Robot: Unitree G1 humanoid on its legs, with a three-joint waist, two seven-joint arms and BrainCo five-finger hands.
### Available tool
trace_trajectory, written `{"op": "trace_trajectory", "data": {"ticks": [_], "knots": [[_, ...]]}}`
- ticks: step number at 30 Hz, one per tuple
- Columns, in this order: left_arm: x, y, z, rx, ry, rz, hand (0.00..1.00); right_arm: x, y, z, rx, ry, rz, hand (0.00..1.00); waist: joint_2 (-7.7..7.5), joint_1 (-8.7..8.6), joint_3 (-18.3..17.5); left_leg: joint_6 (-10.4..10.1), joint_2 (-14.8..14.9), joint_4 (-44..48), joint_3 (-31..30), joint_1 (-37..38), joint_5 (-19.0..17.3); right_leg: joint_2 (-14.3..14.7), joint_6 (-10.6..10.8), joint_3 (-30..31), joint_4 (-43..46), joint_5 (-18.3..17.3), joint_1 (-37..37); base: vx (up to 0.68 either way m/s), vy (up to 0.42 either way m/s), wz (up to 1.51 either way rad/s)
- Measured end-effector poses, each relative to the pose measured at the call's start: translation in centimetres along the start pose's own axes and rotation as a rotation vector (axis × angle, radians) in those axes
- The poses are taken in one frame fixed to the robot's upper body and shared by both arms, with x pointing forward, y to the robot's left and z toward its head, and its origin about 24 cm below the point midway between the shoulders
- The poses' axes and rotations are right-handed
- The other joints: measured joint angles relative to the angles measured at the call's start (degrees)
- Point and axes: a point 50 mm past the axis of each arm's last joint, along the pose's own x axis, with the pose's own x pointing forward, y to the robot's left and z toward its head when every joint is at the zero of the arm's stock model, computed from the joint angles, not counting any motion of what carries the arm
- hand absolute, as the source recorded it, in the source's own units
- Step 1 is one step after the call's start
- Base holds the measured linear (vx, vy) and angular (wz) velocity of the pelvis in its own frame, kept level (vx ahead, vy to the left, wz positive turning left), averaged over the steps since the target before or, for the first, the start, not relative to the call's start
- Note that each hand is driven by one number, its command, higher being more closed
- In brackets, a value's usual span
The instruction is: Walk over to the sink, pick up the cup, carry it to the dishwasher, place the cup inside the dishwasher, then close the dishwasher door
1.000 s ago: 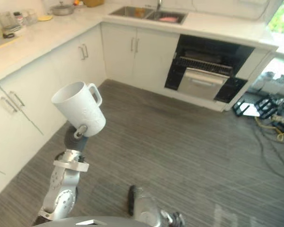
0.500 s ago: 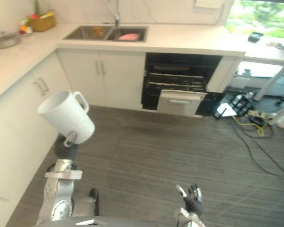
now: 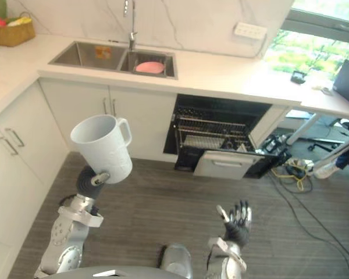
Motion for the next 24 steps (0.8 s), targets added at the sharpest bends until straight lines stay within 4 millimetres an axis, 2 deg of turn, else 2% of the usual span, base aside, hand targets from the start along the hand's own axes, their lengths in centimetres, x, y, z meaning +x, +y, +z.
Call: {"op": "trace_trajectory", "data": {"ticks": [1, 2, 3, 4, 5, 6, 7, 8, 9, 10, 11, 12, 13, 14, 15, 16, 17, 18, 19, 20, 21, 22, 23, 24], "knots": [[-0.1, -0.2, 0.3, -0.001, -0.009, -0.014, 1.0, 0.2, 1.2, 1.6, 0.014, -0.078, 0.05, 0.0, -0.62, -0.41, -0.3, -1.7, 0.2, 1.1, -0.1, 2.1, -1.6, 2.0, -0.6, 1.7, -4.9, 4.2, 0.6, 0.63, -0.136, -0.19], [-0.2, -0.3, 0.3, -0.005, -0.009, -0.021, 1.0, 0.2, 1.7, 2.6, 0.027, -0.123, 0.073, 0.0, -1.31, -0.79, -0.4, -2.2, -0.2, 1.8, -0.2, 3.3, -2.6, 2.1, -1.7, 1.9, -5.5, 6.8, 0.9, 0.63, -0.165, 0.11], [-0.2, -0.5, -0.2, -0.025, 0.003, -0.027, 1.0, 0.7, 2.6, 4.7, 0.033, -0.213, 0.128, 0.0, 0.54, -1.5, -0.1, -2.4, 1.4, 3.7, -0.3, 5.9, -4.6, 3.1, -3.6, 1.7, 0.7, 10.6, 0.7, 0.5, -0.111, 0.04], [-0.4, -0.7, -0.3, -0.038, 0.009, -0.024, 1.0, 1.0, 3.0, 5.6, 0.036, -0.25, 0.155, 0.0, 2.16, -1.3, -0.2, -2.3, 2.7, 4.7, -0.2, 6.4, -4.6, 3.8, -4.1, 1.2, 3.2, 9.2, 0.4, 0.53, -0.106, -0.21], [-0.3, -1.1, -0.3, -0.049, -0.002, -0.042, 1.0, 1.3, 4.0, 7.0, 0.061, -0.314, 0.195, 0.0, 3.21, -1.17, -0.1, -2.1, 2.9, 7.3, -0.2, 6.3, -2.8, 4.0, -4.1, 1.8, 8.7, 5.0, -1.2, 0.46, -0.104, -0.35], [0.0, -1.4, -0.2, -0.055, -0.016, -0.053, 1.0, 1.4, 5.1, 8.1, 0.093, -0.371, 0.23, 0.0, 3.25, -1.39, 0.0, -1.9, 2.8, 8.6, -0.6, 6.4, -0.2, 3.5, -3.8, 1.9, 12.8, 1.2, -2.0, 0.44, -0.129, -0.2], [0.1, -1.5, -0.2, -0.059, -0.023, -0.058, 1.0, 1.4, 5.4, 8.7, 0.106, -0.399, 0.24, 0.0, 3.26, -1.58, 0.0, -1.8, 2.9, 9.2, -0.7, 6.7, 0.9, 3.2, -3.6, 1.7, 14.5, -0.8, -1.9, 0.43, -0.148, 0.11], [0.2, -1.7, 0.0, -0.069, -0.037, -0.057, 1.0, 1.3, 5.9, 9.8, 0.126, -0.444, 0.256, 0.0, 3.3, -2.37, 0.1, -0.3, 3.3, 12.3, -1.6, 6.5, 3.1, 3.0, -3.7, 1.0, 17.1, -4.3, -1.3, 0.41, -0.124, 0.21], [0.0, -2.0, 0.0, -0.081, -0.041, -0.053, 1.0, 1.3, 6.1, 10.6, 0.134, -0.478, 0.259, 0.0, 3.74, -2.68, 0.3, 1.9, 4.4, 19.0, -3.1, 4.7, 6.8, 3.8, -3.5, 0.6, 17.7, -7.4, 0.8, 0.4, -0.116, 0.19], [0.0, -2.1, 0.0, -0.087, -0.04, -0.055, 1.0, 1.2, 6.0, 10.8, 0.138, -0.49, 0.249, 0.0, 4.14, -2.69, 0.2, 3.4, 5.2, 24.1, -3.8, 2.2, 10.6, 4.4, -3.2, 0.4, 17.3, -8.5, 2.0, 0.37, -0.113, 0.03], [-0.3, -2.4, -0.2, -0.1, -0.03, -0.059, 1.0, 1.1, 5.9, 11.3, 0.142, -0.506, 0.234, 0.0, 4.51, -2.37, 0.3, 4.1, 7.1, 33.7, -4.1, -3.6, 24.4, 5.7, -3.9, 0.9, 14.9, -9.9, 5.0, 0.47, -0.096, -0.04], [-0.7, -2.7, -0.5, -0.113, -0.013, -0.052, 1.0, 0.9, 6.0, 11.8, 0.147, -0.529, 0.236, 0.0, 4.23, -2.32, 0.2, 3.1, 9.1, 42.0, -4.8, -10.2, 30.3, 6.7, -3.9, 0.9, 10.4, -9.9, 9.3, 0.56, -0.088, -0.04], [-0.8, -3.2, -0.9, -0.122, 0.004, -0.075, 1.0, 0.8, 5.8, 12.5, 0.146, -0.575, 0.221, 0.0, 4.24, -2.36, 0.2, 3.5, 9.4, 47.6, -4.7, -16.6, 20.4, 6.8, -4.4, 1.4, 6.7, -9.5, 12.5, 0.51, -0.05, -0.04], [-0.8, -3.4, -1.1, -0.126, 0.011, -0.084, 1.0, 0.9, 5.7, 12.7, 0.146, -0.591, 0.216, 0.0, 4.19, -2.07, 0.2, 4.0, 9.2, 47.3, -3.6, -18.7, 16.9, 6.7, -4.7, 2.0, 5.1, -9.1, 14.2, 0.36, -0.027, -0.25], [-0.9, -3.4, -1.4, -0.123, 0.02, -0.084, 1.0, 1.2, 5.7, 13.0, 0.145, -0.608, 0.219, 0.0, 4.13, -1.41, 0.2, 4.2, 8.9, 44.3, -1.6, -20.8, 12.7, 6.3, -4.2, 3.1, 2.8, -8.5, 16.4, 0.46, 0.001, -0.67], [-1.0, -3.3, -1.7, -0.121, 0.031, -0.074, 1.0, 1.6, 6.2, 13.4, 0.15, -0.63, 0.233, 0.0, 3.89, -0.65, 0.1, 4.1, 7.8, 36.2, 0.0, -22.5, 8.6, 5.6, -3.8, 5.3, 0.7, -8.4, 18.8, 0.47, 0.022, -0.8], [-1.0, -3.3, -1.8, -0.122, 0.033, -0.071, 1.0, 1.8, 6.5, 13.6, 0.154, -0.64, 0.242, 0.0, 3.82, -0.46, 0.1, 3.9, 7.2, 31.1, 0.0, -22.8, 7.5, 5.3, -3.7, 6.4, -0.3, -8.4, 19.7, 0.57, 0.071, -1.01], [-1.0, -3.3, -1.9, -0.124, 0.036, -0.062, 1.0, 2.3, 7.0, 14.0, 0.16, -0.651, 0.264, 0.0, 3.62, -0.26, 0.0, 3.4, 5.7, 19.1, -1.5, -22.8, 6.9, 4.6, -3.1, 8.9, -1.3, -8.6, 21.1, 0.49, 0.133, -1.02], [-1.0, -3.4, -2.2, -0.124, 0.048, -0.057, 1.0, 2.8, 7.5, 14.3, 0.163, -0.649, 0.275, 0.0, 3.15, -0.25, -0.3, 2.5, 3.2, 7.2, -5.8, -22.7, 8.2, 3.3, -1.9, 11.4, -1.2, -9.3, 21.4, 0.48, 0.167, -1.02], [-1.0, -3.5, -2.2, -0.127, 0.051, -0.056, 1.0, 3.1, 7.7, 14.4, 0.167, -0.645, 0.273, 0.0, 2.9, -0.28, -0.4, 2.5, 2.1, 2.8, -8.2, -22.6, 9.7, 2.7, -1.0, 12.8, -0.9, -9.8, 21.3, 0.46, 0.223, -1.06], [-0.9, -3.9, -2.3, -0.133, 0.055, -0.066, 1.0, 3.4, 7.9, 14.4, 0.181, -0.639, 0.26, 0.0, 2.57, -0.29, -0.6, 1.9, 0.4, -4.4, -12.7, -22.4, 13.7, 1.6, 1.1, 15.5, -0.7, -11.0, 21.5, 0.44, 0.276, -1.06], [-0.9, -4.4, -2.4, -0.127, 0.059, -0.081, 1.0, 3.5, 7.8, 14.6, 0.182, -0.64, 0.247, 0.0, 3.14, -0.49, -1.0, 1.5, -0.1, -9.2, -15.1, -22.2, 19.2, 1.0, 2.9, 17.7, -0.8, -12.1, 22.0, 0.43, 0.308, -1.07], [-0.8, -4.6, -2.5, -0.127, 0.062, -0.089, 1.0, 3.5, 7.7, 14.6, 0.184, -0.636, 0.234, 0.0, 3.38, -0.51, -1.1, -0.7, -0.2, -10.1, -15.4, -21.9, 24.0, 0.7, 4.0, 18.9, -0.7, -12.8, 22.5, 0.43, 0.334, -0.95], [-1.0, -4.6, -2.7, -0.111, 0.087, -0.107, 1.0, 3.3, 7.4, 13.7, 0.209, -0.592, 0.181, 0.0, 1.04, -0.86, -2.2, -1.8, -2.2, -9.9, -13.0, -19.9, 23.0, -2.0, 6.0, 21.0, -0.6, -13.2, 23.1, 0.34, 0.258, -0.64]]}}
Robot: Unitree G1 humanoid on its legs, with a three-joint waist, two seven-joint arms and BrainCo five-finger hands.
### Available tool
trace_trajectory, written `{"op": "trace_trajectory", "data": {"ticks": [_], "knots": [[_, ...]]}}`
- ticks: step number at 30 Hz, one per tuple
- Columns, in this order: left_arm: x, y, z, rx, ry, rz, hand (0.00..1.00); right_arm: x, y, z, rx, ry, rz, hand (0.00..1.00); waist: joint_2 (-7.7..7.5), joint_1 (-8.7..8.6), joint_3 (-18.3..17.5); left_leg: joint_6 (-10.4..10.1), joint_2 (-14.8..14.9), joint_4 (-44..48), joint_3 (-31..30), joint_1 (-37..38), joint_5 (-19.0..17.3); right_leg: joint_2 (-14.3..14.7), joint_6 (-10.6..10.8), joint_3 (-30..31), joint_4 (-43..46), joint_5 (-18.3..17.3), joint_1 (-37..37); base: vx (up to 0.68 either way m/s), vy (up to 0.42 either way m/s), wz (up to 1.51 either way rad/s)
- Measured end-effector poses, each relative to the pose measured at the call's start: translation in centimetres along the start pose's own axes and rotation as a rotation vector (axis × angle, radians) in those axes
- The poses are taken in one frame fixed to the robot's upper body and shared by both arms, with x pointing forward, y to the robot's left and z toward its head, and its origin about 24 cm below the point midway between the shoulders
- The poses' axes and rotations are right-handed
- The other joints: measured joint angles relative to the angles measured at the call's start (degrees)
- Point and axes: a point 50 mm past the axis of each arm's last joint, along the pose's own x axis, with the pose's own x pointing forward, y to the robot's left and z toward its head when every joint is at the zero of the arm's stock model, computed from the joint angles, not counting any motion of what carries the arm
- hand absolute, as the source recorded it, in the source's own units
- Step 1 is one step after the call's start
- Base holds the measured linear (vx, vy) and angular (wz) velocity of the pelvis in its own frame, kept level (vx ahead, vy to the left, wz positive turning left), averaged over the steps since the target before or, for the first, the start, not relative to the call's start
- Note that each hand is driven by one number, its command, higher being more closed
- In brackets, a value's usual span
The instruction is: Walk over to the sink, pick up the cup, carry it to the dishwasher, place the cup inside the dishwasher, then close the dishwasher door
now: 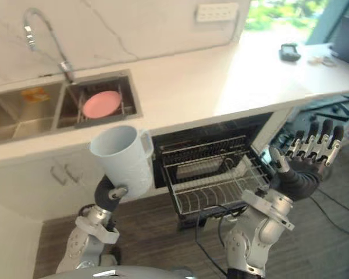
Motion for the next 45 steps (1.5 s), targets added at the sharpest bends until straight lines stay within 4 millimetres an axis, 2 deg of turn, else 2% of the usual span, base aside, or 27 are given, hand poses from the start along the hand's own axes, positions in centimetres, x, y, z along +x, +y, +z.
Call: {"op": "trace_trajectory", "data": {"ticks": [1, 2, 3, 4, 5, 6, 7, 9, 11, 14, 17, 21, 24, 26, 27, 29, 30, 32, 34, 36, 39, 45], "knots": [[-0.1, 0.1, 0.0, 0.008, 0.006, -0.004, 1.0, -0.2, 0.0, -0.1, 0.01, 0.007, -0.015, 0.0, -0.87, -0.57, -0.3, 0.8, -0.7, 0.0, 0.8, 0.4, -0.5, -1.0, 1.2, 0.6, 0.2, 0.5, -0.1, 0.37, 0.297, -0.61], [0.0, 0.3, 0.1, 0.019, 0.009, -0.013, 1.0, -0.6, 0.0, -0.3, 0.02, 0.017, -0.039, 0.0, -2.1, -1.38, -1.1, 2.0, -1.3, 0.2, 2.1, 0.7, -1.3, -2.2, 3.9, 1.4, 0.4, 2.5, -1.0, 0.29, 0.279, -0.54], [0.3, 0.4, 0.3, 0.031, 0.005, -0.029, 1.0, -0.8, 0.0, -0.4, 0.024, 0.027, -0.046, 0.0, -2.75, -1.27, -1.2, 2.7, -1.1, -0.1, 3.7, 1.5, -1.8, -2.0, 5.8, 2.7, 2.0, 4.9, -2.4, 0.31, 0.358, -0.76], [0.4, 0.5, 0.3, 0.041, 0.008, -0.039, 1.0, -0.8, 0.2, -0.5, 0.028, 0.037, -0.039, 0.0, -2.68, -1.04, -1.1, 3.4, -0.2, -0.7, 5.5, 3.2, -2.3, -1.7, 6.9, 2.8, 5.3, 7.3, -4.5, 0.19, 0.239, -0.81], [0.4, 0.6, 0.4, 0.047, 0.009, -0.039, 1.0, -0.9, 0.3, -0.6, 0.034, 0.043, -0.041, 0.0, -2.41, -0.73, -1.0, 3.7, 0.3, -1.1, 6.7, 4.5, -2.5, -1.7, 6.8, 2.0, 6.7, 7.8, -5.5, 0.15, 0.219, -1.1], [0.3, 1.0, 0.6, 0.062, 0.01, -0.028, 1.0, -1.0, 0.6, -1.0, 0.05, 0.065, -0.031, 0.0, -2.69, 0.24, -1.0, 3.9, 0.7, -1.0, 9.2, 6.7, -3.4, -3.2, 3.6, -2.6, 5.8, 10.2, -6.7, 0.07, 0.118, -1.3], [0.2, 1.6, 0.8, 0.078, 0.011, -0.005, 1.0, -1.0, 1.1, -1.7, 0.067, 0.109, 0.018, 0.0, -2.81, 0.34, -1.1, 3.8, 1.1, 0.5, 11.2, 7.7, -5.8, -3.6, 1.8, -8.6, 5.5, 11.9, -7.0, 0.08, 0.132, -1.29], [0.3, 2.2, 1.1, 0.1, -0.001, 0.015, 1.0, -1.2, 1.6, -2.5, 0.075, 0.17, 0.075, 0.0, -1.91, 0.58, -1.3, 3.7, 2.0, 1.0, 12.6, 8.4, -8.1, -4.1, 0.2, -14.1, 4.9, 13.0, -7.5, 0.01, 0.083, -0.97], [0.8, 2.8, 1.6, 0.133, -0.017, 0.053, 1.0, -1.9, 2.5, -3.8, 0.087, 0.275, 0.137, 0.0, -1.74, -0.12, -1.1, 4.4, 1.4, 1.0, 14.8, 8.3, -8.8, -4.5, -1.1, -14.9, 2.4, 14.1, -7.9, -0.06, 0.113, -0.75], [2.0, 3.2, 2.4, 0.202, -0.06, 0.096, 1.0, -2.9, 3.6, -5.2, 0.095, 0.381, 0.192, 0.0, -2.22, 0.27, -0.8, 5.2, 0.5, 1.1, 17.2, 8.0, -9.4, -5.0, -0.7, -14.9, -4.6, 16.6, -6.5, -0.11, 0.112, -0.45], [2.6, 3.6, 3.0, 0.278, -0.089, 0.143, 1.0, -3.1, 4.4, -5.6, 0.11, 0.406, 0.251, 0.0, -2.47, 1.68, -0.6, 5.3, 0.3, 1.3, 20.4, 7.4, -10.1, -5.2, -0.9, -15.2, -10.0, 19.4, -6.3, -0.13, 0.052, -0.55], [2.9, 4.6, 3.7, 0.393, -0.118, 0.254, 1.0, -3.2, 5.8, -6.1, 0.137, 0.451, 0.36, 0.0, -1.59, 0.84, 0.1, 5.1, 1.5, 1.3, 23.0, 7.7, -10.0, -4.0, -0.6, -15.1, -11.2, 22.8, -7.1, -0.09, 0.01, -0.39], [3.3, 5.3, 4.0, 0.49, -0.138, 0.319, 1.0, -3.5, 7.3, -6.6, 0.172, 0.493, 0.445, 0.0, -1.98, 0.76, 0.3, 4.9, 2.9, 2.0, 24.1, 8.0, -9.6, -2.6, 0.3, -15.3, -15.9, 25.5, -5.0, -0.04, -0.034, -0.22], [3.2, 5.7, 4.3, 0.558, -0.157, 0.38, 1.0, -3.7, 8.3, -7.0, 0.208, 0.525, 0.49, 0.0, -2.02, 0.7, 0.7, 4.2, 4.1, 4.4, 24.2, 7.8, -10.6, -1.9, 0.4, -15.3, -17.4, 25.6, -3.6, -0.03, -0.075, -0.11], [3.1, 5.9, 4.5, 0.588, -0.176, 0.42, 1.0, -3.8, 8.8, -7.1, 0.24, 0.539, 0.515, 0.0, -1.56, 0.9, 0.9, 3.9, 5.8, 7.9, 24.2, 6.2, -12.4, -0.9, 0.3, -15.4, -17.5, 24.8, -3.5, -0.06, -0.111, -0.14], [3.0, 6.2, 4.6, 0.622, -0.194, 0.462, 1.0, -3.7, 9.1, -7.2, 0.26, 0.552, 0.534, 0.0, -1.4, 1.33, 1.4, 3.8, 7.2, 12.9, 24.0, 4.0, -14.4, -0.3, 0.1, -16.1, -17.6, 22.7, -3.5, -0.09, -0.11, -0.02], [2.8, 6.6, 3.7, 0.657, -0.176, 0.52, 1.0, -3.6, 9.0, -7.2, 0.272, 0.569, 0.543, 0.0, 0.02, 1.3, 2.7, 3.4, 8.0, 16.1, 22.4, 2.1, -15.6, 0.2, 0.1, -17.4, -17.8, 21.9, -2.8, -0.07, -0.056, 0.23], [2.7, 6.5, 2.4, 0.698, -0.138, 0.544, 1.0, -3.7, 8.8, -7.3, 0.293, 0.586, 0.543, 0.0, -0.09, 0.95, 3.2, 3.7, 6.3, 13.8, 21.5, 2.3, -13.9, -0.4, 0.0, -18.2, -17.8, 22.0, -2.7, -0.05, -0.026, 0.35], [2.8, 6.1, 2.3, 0.742, -0.149, 0.545, 1.0, -3.9, 9.1, -7.4, 0.329, 0.596, 0.546, 0.0, -0.97, 1.34, 3.7, 4.2, 4.2, 9.6, 21.6, 3.8, -11.2, -1.8, 0.1, -18.5, -18.0, 22.3, -2.8, -0.07, -0.047, 0.17], [2.9, 5.7, 2.3, 0.786, -0.171, 0.544, 1.0, -4.7, 9.9, -7.6, 0.36, 0.621, 0.566, 0.0, -1.11, 1.56, 3.8, 4.4, 3.3, 7.6, 21.8, 4.6, -9.9, -2.3, 0.1, -18.4, -18.5, 22.8, -3.1, -0.08, -0.034, 0.0], [3.2, 5.5, 2.2, 0.828, -0.181, 0.557, 1.0, -6.3, 11.4, -7.8, 0.416, 0.678, 0.626, 0.0, -1.26, 2.2, 3.8, 3.9, 2.6, 4.6, 23.8, 6.5, -8.9, -2.6, -0.4, -16.5, -18.6, 22.8, -4.0, -0.09, -0.02, -0.26], [4.3, 4.2, 2.0, 0.845, -0.205, 0.519, 1.0, -6.7, 11.3, -7.9, 0.419, 0.696, 0.625, 0.0, -1.35, 1.27, 3.7, 3.9, 1.4, 1.9, 23.6, 7.0, -7.9, -3.0, -0.3, -16.0, -18.6, 22.8, -5.6, -0.04, -0.011, -0.15]]}}
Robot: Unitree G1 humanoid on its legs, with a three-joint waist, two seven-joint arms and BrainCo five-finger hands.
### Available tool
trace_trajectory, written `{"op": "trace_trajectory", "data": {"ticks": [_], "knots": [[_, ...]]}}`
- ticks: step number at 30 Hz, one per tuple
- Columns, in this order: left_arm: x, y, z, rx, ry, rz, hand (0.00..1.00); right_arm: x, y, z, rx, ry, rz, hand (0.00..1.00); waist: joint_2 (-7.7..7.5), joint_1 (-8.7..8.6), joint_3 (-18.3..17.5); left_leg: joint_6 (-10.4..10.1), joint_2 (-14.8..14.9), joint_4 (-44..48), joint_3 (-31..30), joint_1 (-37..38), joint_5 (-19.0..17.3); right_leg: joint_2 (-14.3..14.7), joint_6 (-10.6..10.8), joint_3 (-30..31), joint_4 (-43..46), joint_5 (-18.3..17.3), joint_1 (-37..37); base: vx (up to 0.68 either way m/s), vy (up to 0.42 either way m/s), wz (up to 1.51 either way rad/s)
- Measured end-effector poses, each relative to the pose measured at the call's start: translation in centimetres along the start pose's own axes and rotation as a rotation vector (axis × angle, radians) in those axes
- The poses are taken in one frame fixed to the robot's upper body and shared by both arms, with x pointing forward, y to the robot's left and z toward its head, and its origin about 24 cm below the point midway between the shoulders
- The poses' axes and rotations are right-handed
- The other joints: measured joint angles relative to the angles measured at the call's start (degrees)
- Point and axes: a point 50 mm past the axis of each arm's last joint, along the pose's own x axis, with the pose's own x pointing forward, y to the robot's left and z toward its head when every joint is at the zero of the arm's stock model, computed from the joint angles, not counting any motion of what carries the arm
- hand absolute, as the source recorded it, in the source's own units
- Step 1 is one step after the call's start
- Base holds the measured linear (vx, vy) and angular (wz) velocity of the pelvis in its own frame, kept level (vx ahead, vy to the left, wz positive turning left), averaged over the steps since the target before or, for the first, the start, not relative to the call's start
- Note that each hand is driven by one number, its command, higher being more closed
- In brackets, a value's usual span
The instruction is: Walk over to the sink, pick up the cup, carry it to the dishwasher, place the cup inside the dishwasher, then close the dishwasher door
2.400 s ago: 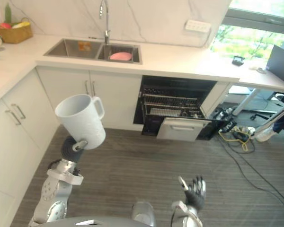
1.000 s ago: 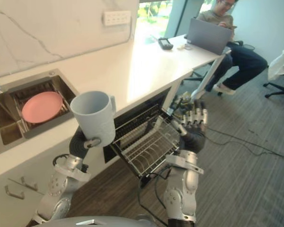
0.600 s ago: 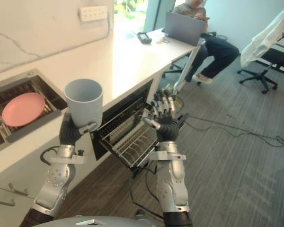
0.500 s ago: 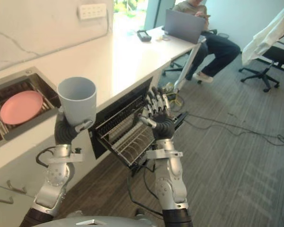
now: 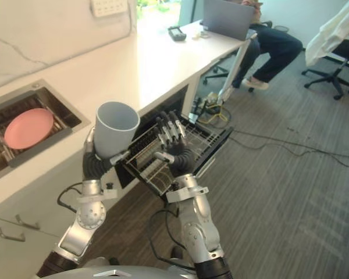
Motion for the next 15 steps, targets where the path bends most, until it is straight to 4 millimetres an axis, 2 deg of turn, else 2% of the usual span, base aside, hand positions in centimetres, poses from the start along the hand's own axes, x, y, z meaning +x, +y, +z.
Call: {"op": "trace_trajectory", "data": {"ticks": [7, 15], "knots": [[0.1, -1.4, 0.3, 0.021, -0.033, -0.064, 1.0, 0.0, 1.0, -1.3, 0.037, 0.058, 0.008, 0.0, -0.05, 0.22, -0.2, 0.4, -0.6, -1.3, -0.3, -0.2, 0.9, 0.2, 0.5, -0.5, -1.0, 1.0, 0.0, 0.04, -0.014, 0.02], [-0.9, -2.6, -0.3, 0.036, 0.007, -0.128, 1.0, -0.1, 2.1, -2.4, 0.073, 0.098, -0.001, 0.0, -1.2, 0.83, -2.1, 0.9, -1.7, -3.8, -0.2, 0.8, 1.8, -0.5, 0.6, -0.7, -1.0, 0.9, -0.1, -0.04, -0.008, 0.01]]}}
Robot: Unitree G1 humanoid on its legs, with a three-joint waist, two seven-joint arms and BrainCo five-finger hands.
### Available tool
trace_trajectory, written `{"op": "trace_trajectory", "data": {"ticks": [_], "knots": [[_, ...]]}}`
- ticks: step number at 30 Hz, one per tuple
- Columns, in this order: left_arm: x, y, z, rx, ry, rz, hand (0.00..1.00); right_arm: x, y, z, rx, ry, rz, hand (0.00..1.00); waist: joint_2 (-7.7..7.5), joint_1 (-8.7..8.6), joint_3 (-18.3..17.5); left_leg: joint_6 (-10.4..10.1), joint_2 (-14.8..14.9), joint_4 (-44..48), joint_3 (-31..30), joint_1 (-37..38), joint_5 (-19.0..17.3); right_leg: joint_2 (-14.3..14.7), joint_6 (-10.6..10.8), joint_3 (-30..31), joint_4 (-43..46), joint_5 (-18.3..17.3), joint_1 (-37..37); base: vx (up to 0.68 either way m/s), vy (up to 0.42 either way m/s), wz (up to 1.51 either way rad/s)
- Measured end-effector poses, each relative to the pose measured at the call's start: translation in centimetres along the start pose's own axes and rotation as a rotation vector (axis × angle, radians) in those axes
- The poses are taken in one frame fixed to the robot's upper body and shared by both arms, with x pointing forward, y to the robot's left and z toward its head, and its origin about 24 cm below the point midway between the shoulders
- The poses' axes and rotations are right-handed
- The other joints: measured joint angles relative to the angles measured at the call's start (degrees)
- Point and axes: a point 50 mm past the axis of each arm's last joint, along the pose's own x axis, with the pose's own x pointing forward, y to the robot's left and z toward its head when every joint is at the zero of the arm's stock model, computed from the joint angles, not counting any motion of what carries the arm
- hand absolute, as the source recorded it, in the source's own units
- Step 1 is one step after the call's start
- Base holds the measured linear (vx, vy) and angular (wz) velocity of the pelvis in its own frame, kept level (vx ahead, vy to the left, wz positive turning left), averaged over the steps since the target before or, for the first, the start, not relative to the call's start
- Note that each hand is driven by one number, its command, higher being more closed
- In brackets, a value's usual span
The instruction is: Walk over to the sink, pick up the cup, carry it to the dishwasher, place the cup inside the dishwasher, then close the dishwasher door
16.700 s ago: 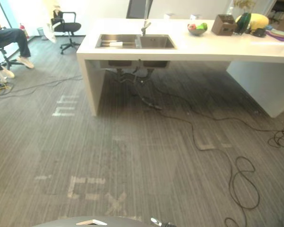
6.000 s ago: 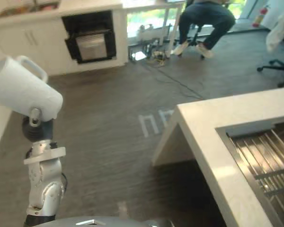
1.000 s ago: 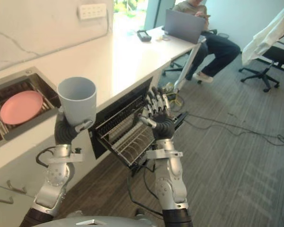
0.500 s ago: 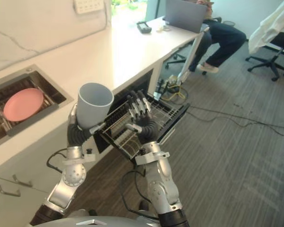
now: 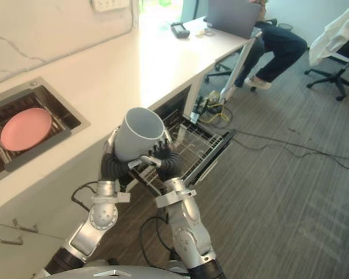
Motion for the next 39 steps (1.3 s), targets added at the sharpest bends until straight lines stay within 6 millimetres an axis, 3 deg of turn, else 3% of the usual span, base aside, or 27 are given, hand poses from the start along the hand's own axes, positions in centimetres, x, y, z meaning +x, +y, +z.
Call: {"op": "trace_trajectory", "data": {"ticks": [4, 5, 28, 29, 39], "knots": [[-0.2, -0.4, 0.0, -0.004, 0.003, -0.02, 1.0, 0.0, 0.0, -0.2, -0.019, 0.009, -0.026, 0.0, -0.08, 0.29, -0.5, 0.1, -0.7, -2.2, 0.1, 0.6, 1.4, -0.3, 0.1, 0.0, 0.1, 0.0, -0.4, -0.07, -0.024, 0.01], [-0.3, -0.5, 0.1, -0.006, 0.003, -0.023, 1.0, 0.0, 0.0, -0.2, -0.028, 0.01, -0.027, 1.0, -0.11, 0.3, -0.6, 0.1, -0.8, -2.7, 0.1, 0.8, 1.7, -0.3, 0.2, 0.0, 0.2, 0.0, -0.5, -0.06, -0.029, 0.01], [-1.3, -0.5, -1.7, 0.026, 0.081, -0.058, 1.0, -0.2, -0.3, -1.4, -0.187, 0.09, -0.118, 1.0, -1.62, 1.13, -3.3, 0.2, -1.7, -6.0, 0.2, 2.3, 3.7, -0.6, 0.4, 0.0, 0.5, -0.1, -0.9, -0.03, -0.018, 0.0], [-1.3, -0.5, -1.7, 0.027, 0.082, -0.058, 1.0, -0.2, -0.3, -1.4, -0.187, 0.091, -0.12, 0.0, -1.62, 1.12, -3.3, 0.2, -1.7, -6.0, 0.2, 2.3, 3.7, -0.6, 0.4, 0.0, 0.5, -0.1, -0.9, -0.03, -0.02, 0.0], [-1.4, -0.7, -1.5, 0.073, 0.046, -0.076, 1.0, -0.1, -0.3, -1.7, -0.19, 0.126, -0.117, 0.0, -1.49, 1.01, -3.4, 0.2, -1.7, -6.0, 0.2, 2.3, 3.7, -0.7, 0.3, 0.0, 0.5, -0.1, -0.9, -0.02, -0.014, 0.0]]}}
